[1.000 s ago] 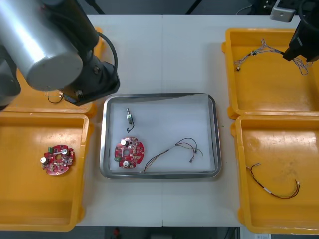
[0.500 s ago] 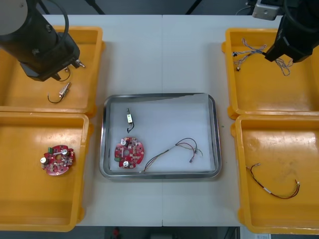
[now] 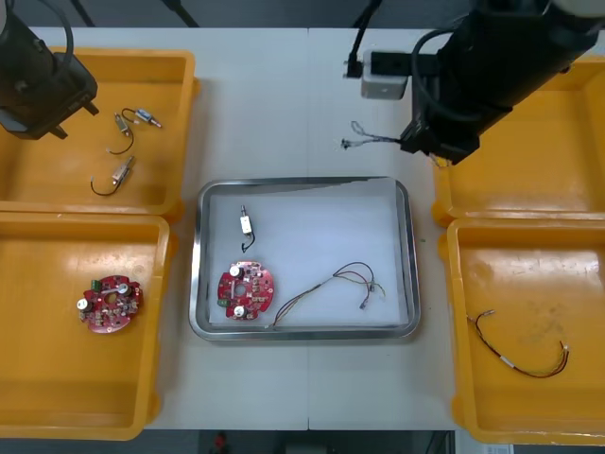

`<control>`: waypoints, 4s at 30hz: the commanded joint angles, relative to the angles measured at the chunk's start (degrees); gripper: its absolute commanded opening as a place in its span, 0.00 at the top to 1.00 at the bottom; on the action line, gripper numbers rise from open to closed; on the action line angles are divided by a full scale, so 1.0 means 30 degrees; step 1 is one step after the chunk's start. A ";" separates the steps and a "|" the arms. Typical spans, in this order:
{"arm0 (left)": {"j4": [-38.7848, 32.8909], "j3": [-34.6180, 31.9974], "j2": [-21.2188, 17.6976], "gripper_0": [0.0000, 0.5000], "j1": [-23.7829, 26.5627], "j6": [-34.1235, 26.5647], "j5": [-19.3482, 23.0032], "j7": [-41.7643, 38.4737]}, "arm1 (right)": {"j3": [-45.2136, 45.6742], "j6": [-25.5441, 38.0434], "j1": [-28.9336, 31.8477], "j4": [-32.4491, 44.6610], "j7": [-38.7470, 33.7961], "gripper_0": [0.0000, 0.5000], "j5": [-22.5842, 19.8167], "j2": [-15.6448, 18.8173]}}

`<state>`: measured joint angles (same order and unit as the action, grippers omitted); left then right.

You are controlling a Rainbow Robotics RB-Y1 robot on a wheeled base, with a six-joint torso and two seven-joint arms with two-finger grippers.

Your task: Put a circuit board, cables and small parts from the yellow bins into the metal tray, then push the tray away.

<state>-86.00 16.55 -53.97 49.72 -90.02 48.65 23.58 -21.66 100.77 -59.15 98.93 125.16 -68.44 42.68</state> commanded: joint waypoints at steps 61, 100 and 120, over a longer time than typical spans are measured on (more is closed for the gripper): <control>1.0299 0.5265 0.5627 0.00 0.2910 1.1346 -0.9684 0.1164 | -0.6608 -0.5903 -0.0234 -0.5028 0.4334 0.00 0.1222 -0.2008; 1.1822 0.6613 0.5744 1.00 0.3086 1.2254 -0.9362 0.1838 | 0.5316 0.3078 0.4424 0.2384 -1.6145 0.00 0.1192 0.2708; 1.0357 0.6408 0.4250 1.00 0.5283 0.7713 -0.6754 0.2717 | 1.1879 0.3078 1.1397 0.5402 -2.0774 0.00 0.2657 0.3558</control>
<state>-51.95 35.44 -37.95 61.91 -64.78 27.10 26.52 10.02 109.78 -28.17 113.28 64.17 -61.51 50.74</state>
